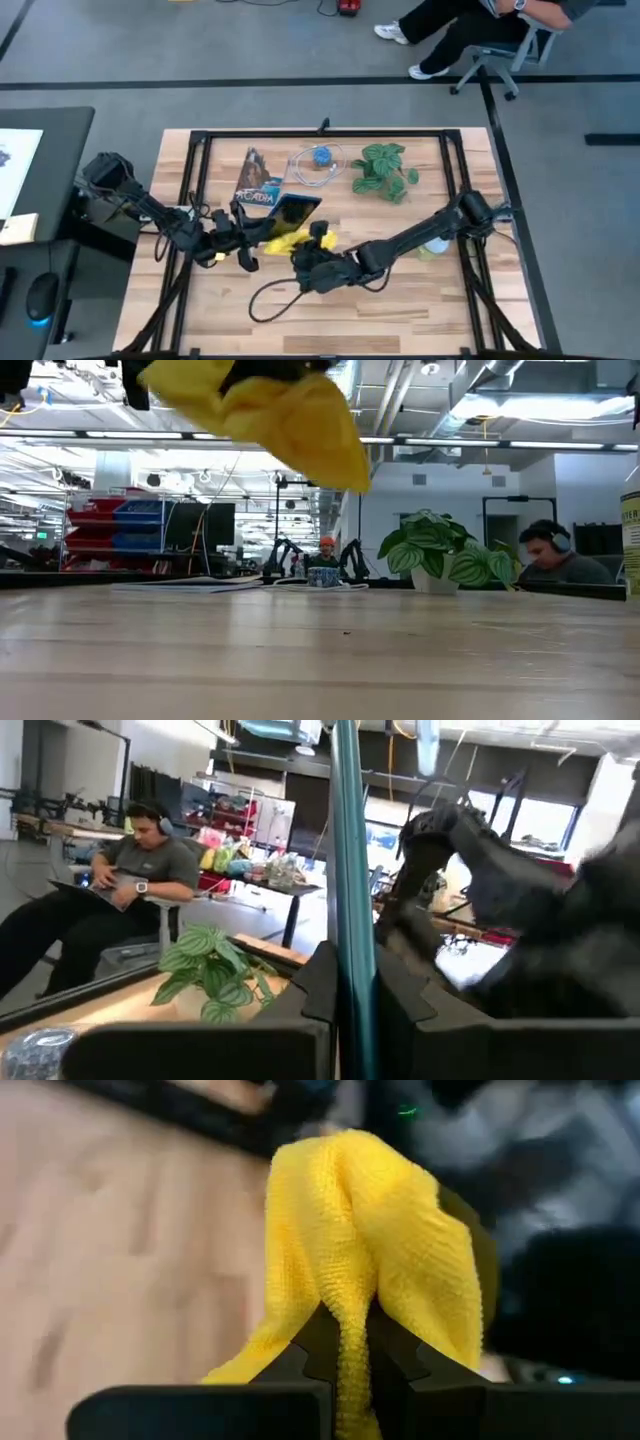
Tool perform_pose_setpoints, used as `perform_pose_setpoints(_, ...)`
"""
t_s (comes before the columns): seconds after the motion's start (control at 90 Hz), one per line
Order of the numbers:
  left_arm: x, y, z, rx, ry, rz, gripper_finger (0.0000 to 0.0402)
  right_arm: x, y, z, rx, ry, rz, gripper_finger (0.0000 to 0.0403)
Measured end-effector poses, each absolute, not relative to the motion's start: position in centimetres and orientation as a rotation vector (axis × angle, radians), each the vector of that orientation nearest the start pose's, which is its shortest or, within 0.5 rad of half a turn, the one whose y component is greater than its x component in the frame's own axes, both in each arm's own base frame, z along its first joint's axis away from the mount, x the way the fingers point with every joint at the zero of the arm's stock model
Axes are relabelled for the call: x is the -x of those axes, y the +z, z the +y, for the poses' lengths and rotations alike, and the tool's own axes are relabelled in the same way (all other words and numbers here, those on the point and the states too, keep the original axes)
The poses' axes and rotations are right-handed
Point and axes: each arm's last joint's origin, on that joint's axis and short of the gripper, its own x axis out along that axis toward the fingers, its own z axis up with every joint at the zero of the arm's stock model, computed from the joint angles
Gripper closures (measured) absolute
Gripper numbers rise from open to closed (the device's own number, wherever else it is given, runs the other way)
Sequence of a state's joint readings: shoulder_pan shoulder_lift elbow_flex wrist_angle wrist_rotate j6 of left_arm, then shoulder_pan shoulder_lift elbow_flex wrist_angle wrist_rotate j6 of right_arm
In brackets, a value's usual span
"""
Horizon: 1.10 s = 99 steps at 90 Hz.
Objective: Clean tablet
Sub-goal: Wipe the front of the tablet using microfiber towel
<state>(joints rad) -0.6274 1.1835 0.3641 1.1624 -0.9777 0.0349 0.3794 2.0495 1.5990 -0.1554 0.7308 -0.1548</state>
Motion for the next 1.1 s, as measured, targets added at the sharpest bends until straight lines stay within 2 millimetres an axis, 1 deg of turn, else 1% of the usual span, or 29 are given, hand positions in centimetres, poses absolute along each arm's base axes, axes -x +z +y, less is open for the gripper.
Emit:
perform_pose_setpoints(0.067, -18.3, 23.8, -10.6, 0.185, 0.375, -0.219, 0.0391, -43.3, 23.0, 15.3, 0.453, -0.242, 0.598, 0.0394)
perform_pose_setpoints(0.156, -17.9, 23.7, -10.9, 0.143, 0.424, -0.194, 0.0391, -42.3, 22.5, 15.0, 0.434, -0.135, 0.736, 0.0394)
perform_pose_setpoints(0.267, -17.3, 23.6, -11.4, 0.105, 0.49, -0.157, 0.0391, -41.6, 21.5, 14.0, 0.344, -0.032, 0.898, 0.0394)
perform_pose_setpoints(0.333, -17.1, 23.6, -11.6, 0.093, 0.492, -0.147, 0.0391, -41.5, 20.6, 13.3, 0.313, -0.012, 0.944, 0.0394)
perform_pose_setpoints(0.467, -16.8, 23.5, -12.2, 0.082, 0.461, -0.138, 0.0391, -41.1, 17.8, 12.5, 0.309, -0.005, 0.943, 0.0394)
perform_pose_setpoints(0.611, -16.7, 23.3, -12.4, 0.061, 0.451, -0.124, 0.0391, -41.1, 15.8, 12.2, 0.269, -0.001, 0.834, 0.0393)
perform_pose_setpoints(0.7, -16.7, 23.2, -12.4, 0.051, 0.451, -0.117, 0.0391, -41.2, 14.6, 11.5, 0.239, -0.019, 0.771, 0.0382)
perform_pose_setpoints(0.778, -16.7, 23.2, -12.4, 0.056, 0.452, -0.118, 0.0391, -41.2, 14.0, 11.0, 0.227, -0.029, 0.747, 0.0359)
perform_pose_setpoints(0.844, -16.7, 23.2, -12.4, 0.06, 0.45, -0.114, 0.0391, -41.4, 14.2, 10.7, 0.217, -0.03, 0.733, 0.0326)
perform_pose_setpoints(0.989, -16.7, 23.0, -12.4, 0.042, 0.452, -0.104, 0.0391, -41.3, 14.5, 10.7, 0.248, 0.025, 0.739, 0.0225)
perform_pose_setpoints(1.044, -16.7, 23.0, -12.4, 0.023, 0.452, -0.099, 0.0391, -41.2, 15.3, 10.8, 0.262, 0.04, 0.733, 0.0184)
perform_pose_setpoints(1.1, -16.7, 23.0, -12.4, 0.001, 0.454, -0.094, 0.0391, -41.3, 17.0, 10.9, 0.257, 0.043, 0.71, 0.0151)
